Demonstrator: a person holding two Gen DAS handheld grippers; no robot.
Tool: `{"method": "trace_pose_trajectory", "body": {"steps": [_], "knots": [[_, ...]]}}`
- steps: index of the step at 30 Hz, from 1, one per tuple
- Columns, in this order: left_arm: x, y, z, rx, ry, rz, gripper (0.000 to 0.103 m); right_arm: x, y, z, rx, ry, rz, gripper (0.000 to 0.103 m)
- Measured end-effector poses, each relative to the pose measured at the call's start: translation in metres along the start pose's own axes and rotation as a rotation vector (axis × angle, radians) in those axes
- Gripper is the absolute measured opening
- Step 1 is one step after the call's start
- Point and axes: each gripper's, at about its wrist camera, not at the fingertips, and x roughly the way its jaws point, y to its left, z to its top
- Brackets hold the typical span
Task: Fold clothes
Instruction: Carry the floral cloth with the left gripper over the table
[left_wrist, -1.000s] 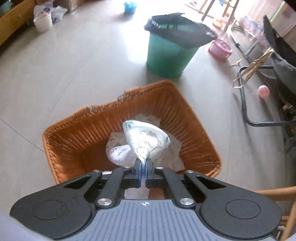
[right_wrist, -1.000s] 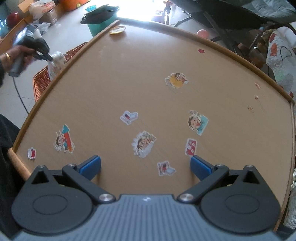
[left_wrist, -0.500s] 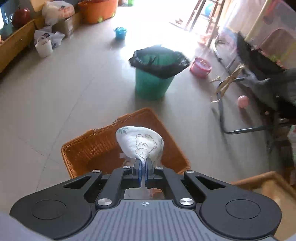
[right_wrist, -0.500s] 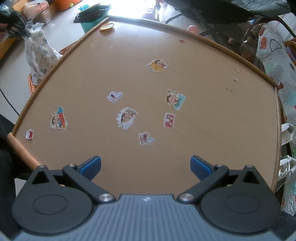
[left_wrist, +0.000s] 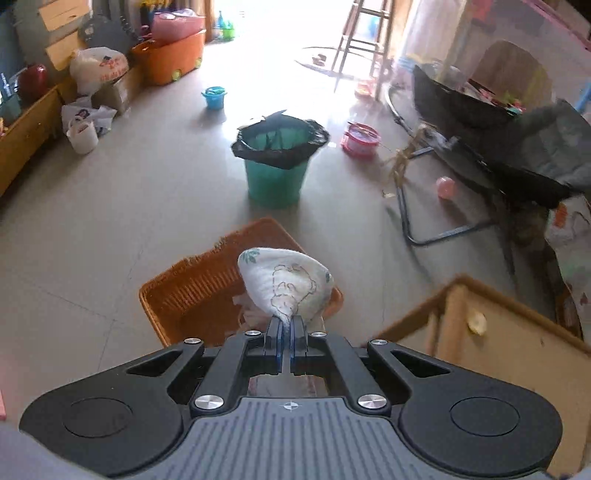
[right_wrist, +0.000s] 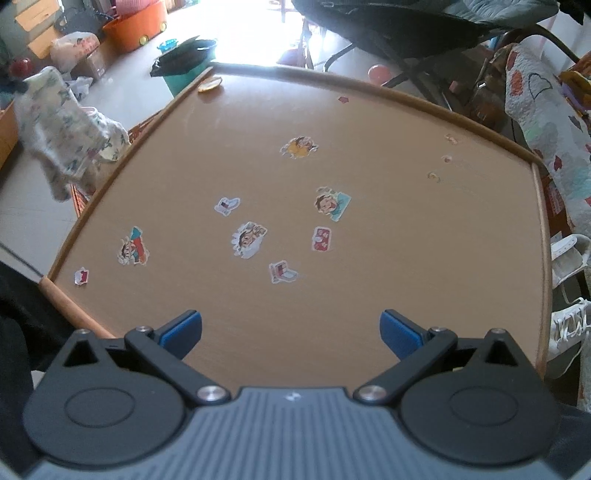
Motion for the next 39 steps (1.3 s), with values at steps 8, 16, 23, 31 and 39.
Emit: {"method": "trace_pose_trajectory", "body": {"steps": [8, 16, 23, 31, 39], "knots": [[-0.065, -0.015, -0.050, 0.082, 0.009, -0.043, 0.003, -0.004, -0.010, 0.001, 0.001, -0.023, -0.028, 0.103], [-0.135, -0.049, -0.065, 0.177, -0.050, -0.133, 0.003, -0.003, -0.010, -0.009, -0.003, 0.025, -0.024, 0.103], [-0.201, -0.087, -0.086, 0.273, -0.107, -0.256, 0.003, 0.001, -0.019, -0.016, 0.027, 0.056, -0.025, 0.103], [-0.253, -0.131, -0.111, 0.398, -0.124, -0.345, 0.003, -0.002, -0.025, -0.022, 0.060, 0.060, -0.028, 0.103], [-0.288, -0.185, -0.109, 0.492, -0.138, -0.418, 0.003, -0.014, -0.030, -0.030, 0.070, 0.038, -0.012, 0.103]]}}
